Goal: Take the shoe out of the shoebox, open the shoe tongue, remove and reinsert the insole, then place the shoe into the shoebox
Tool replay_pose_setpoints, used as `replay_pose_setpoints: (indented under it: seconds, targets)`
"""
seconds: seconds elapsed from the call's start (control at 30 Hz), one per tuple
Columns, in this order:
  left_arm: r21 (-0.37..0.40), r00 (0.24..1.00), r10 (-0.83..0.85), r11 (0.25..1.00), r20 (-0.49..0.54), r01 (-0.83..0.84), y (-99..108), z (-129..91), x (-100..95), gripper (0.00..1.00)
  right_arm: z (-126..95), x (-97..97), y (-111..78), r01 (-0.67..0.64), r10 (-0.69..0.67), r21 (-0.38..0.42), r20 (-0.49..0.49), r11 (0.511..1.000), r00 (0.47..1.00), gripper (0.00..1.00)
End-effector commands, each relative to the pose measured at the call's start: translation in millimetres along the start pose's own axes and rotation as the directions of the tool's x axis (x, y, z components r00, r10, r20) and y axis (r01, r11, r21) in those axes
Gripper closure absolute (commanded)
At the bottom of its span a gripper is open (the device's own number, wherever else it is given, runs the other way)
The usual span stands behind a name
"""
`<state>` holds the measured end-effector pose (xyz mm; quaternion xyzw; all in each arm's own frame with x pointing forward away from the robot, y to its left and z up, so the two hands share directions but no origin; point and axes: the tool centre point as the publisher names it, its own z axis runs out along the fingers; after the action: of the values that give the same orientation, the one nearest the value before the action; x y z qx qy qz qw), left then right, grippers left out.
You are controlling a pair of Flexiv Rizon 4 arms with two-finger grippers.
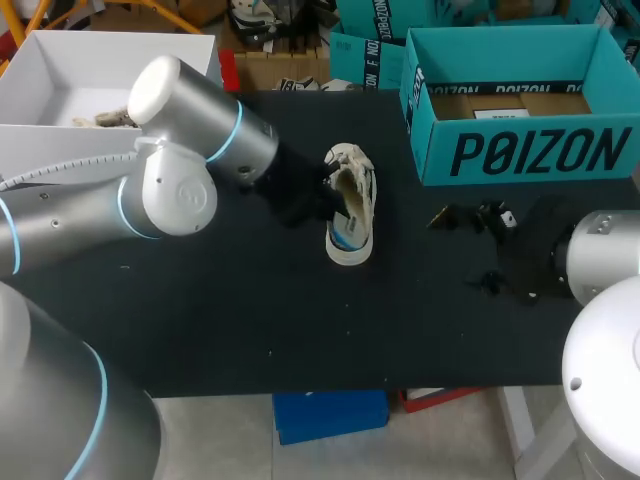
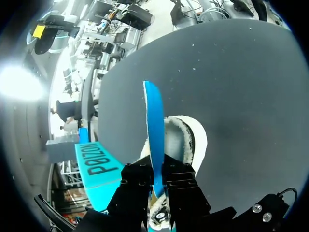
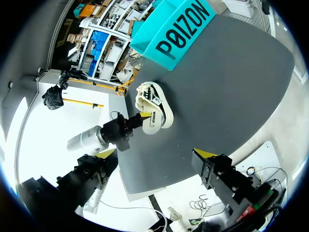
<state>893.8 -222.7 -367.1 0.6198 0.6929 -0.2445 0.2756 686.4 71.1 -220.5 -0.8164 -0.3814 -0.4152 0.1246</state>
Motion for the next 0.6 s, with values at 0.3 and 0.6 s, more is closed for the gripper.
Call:
replay_pose_setpoints:
  seconds: [0.3,0.6]
  targets:
    - [-0.04,1.0,-0.005,0.999,0.0,0.005,16.3,10.0,8.0,1.0,-8.0,-8.1,1.2,-0.014,0.015,0.086,-0.014,0.996,1.0,0.0]
    - [-0.094,1.0,-0.013,0.995,0.007,0.014,30.9,15.8,7.9,1.0,-8.0,-8.1,1.2,-0.014,0.015,0.086,-0.014,0.996,1.0,0.0]
